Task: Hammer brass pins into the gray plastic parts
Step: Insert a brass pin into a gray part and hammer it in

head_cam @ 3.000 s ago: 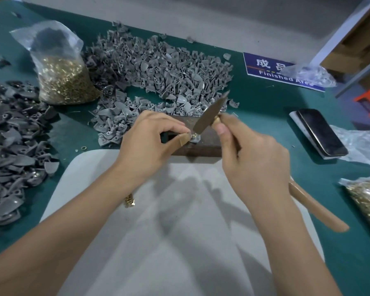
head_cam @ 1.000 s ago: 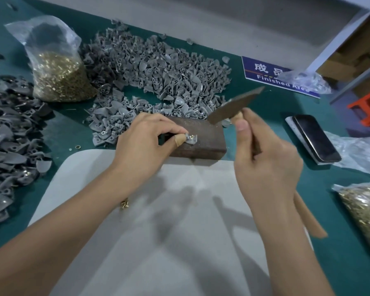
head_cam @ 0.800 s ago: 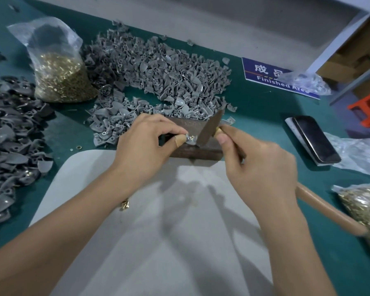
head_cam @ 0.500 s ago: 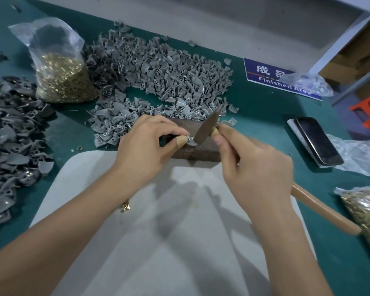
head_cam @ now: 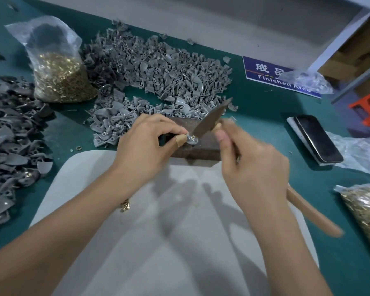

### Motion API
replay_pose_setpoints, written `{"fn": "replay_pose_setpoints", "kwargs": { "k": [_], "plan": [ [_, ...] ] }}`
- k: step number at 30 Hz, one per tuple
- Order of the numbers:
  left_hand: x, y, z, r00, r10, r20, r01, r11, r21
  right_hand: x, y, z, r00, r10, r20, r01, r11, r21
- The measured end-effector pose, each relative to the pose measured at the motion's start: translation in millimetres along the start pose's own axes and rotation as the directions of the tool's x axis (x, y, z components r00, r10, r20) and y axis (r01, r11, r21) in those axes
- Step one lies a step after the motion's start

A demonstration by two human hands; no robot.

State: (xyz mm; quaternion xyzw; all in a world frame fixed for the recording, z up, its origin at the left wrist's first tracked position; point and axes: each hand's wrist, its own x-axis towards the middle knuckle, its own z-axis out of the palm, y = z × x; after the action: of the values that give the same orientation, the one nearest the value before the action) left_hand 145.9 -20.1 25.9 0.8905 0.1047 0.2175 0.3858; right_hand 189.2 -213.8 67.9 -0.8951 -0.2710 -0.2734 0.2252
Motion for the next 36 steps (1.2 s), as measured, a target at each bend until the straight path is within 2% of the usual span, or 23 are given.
{"fn": "replay_pose_setpoints", "kwargs": {
  "k": [2, 4, 7, 11, 14, 17, 21, 24, 27, 30, 36],
  "plan": [
    [-1.2, -0.2, 0.3, 1.0, -0.002, -0.004, 0.002, 1.0, -0.001, -2.4, 2.3, -1.7, 0.998, -0.011, 0.059, 0.016, 0.997, -0.077],
    [-2.2, -0.2, 0.5, 1.0, -0.001, -0.002, 0.001, 1.0, 0.007, -5.1, 4.7, -5.6, 1.0, 0.025, -0.017, -0.026, 0.995, -0.099],
    [-1.2, 0.0, 0.4, 1.0, -0.004, 0.001, 0.004, 1.0, 0.0, -4.1, 2.4, -3.6, 0.987, 0.079, -0.14, -0.081, 0.997, -0.011],
    [-0.8, 0.5, 0.1, 1.0, 0.01, -0.011, -0.01, 1.0, 0.011, -6.0, -0.1, 3.8, 0.998, -0.022, 0.063, 0.023, 1.0, -0.018],
    [-1.9, 0.2, 0.2, 1.0, 0.015, -0.015, -0.015, 1.0, 0.021, -10.9, 9.5, -4.9, 1.0, -0.012, 0.028, 0.014, 0.998, -0.06],
    [-1.8, -0.2, 1.5, 1.0, 0.007, -0.021, -0.007, 1.0, 0.016, -29.4, 24.3, -16.1, 0.997, -0.01, 0.079, 0.006, 0.999, 0.045],
    [-2.9, 0.0, 3.2, 1.0, -0.003, -0.029, 0.003, 1.0, 0.013, -75.6, 39.1, -24.5, 0.976, -0.078, 0.202, 0.032, 0.975, 0.221],
    [-3.4, 0.4, 4.4, 0.999, -0.006, -0.036, 0.006, 1.0, 0.008, -97.5, 39.5, -22.5, 0.955, -0.094, 0.281, 0.078, 0.995, 0.069],
    [-4.0, 1.5, 5.5, 0.999, 0.007, -0.043, -0.007, 1.0, 0.017, -96.3, 36.6, -21.8, 0.923, -0.025, 0.384, 0.009, 0.999, 0.042],
    [-4.7, 2.9, 5.3, 0.999, 0.018, -0.044, -0.016, 0.999, 0.032, -86.7, 32.0, -21.9, 0.897, -0.005, 0.443, -0.044, 0.994, 0.1],
    [-4.6, 3.5, 4.5, 0.999, 0.03, -0.036, -0.028, 0.998, 0.05, -75.3, 12.6, -5.2, 0.93, 0.084, 0.359, -0.158, 0.971, 0.182]
  ]
}}
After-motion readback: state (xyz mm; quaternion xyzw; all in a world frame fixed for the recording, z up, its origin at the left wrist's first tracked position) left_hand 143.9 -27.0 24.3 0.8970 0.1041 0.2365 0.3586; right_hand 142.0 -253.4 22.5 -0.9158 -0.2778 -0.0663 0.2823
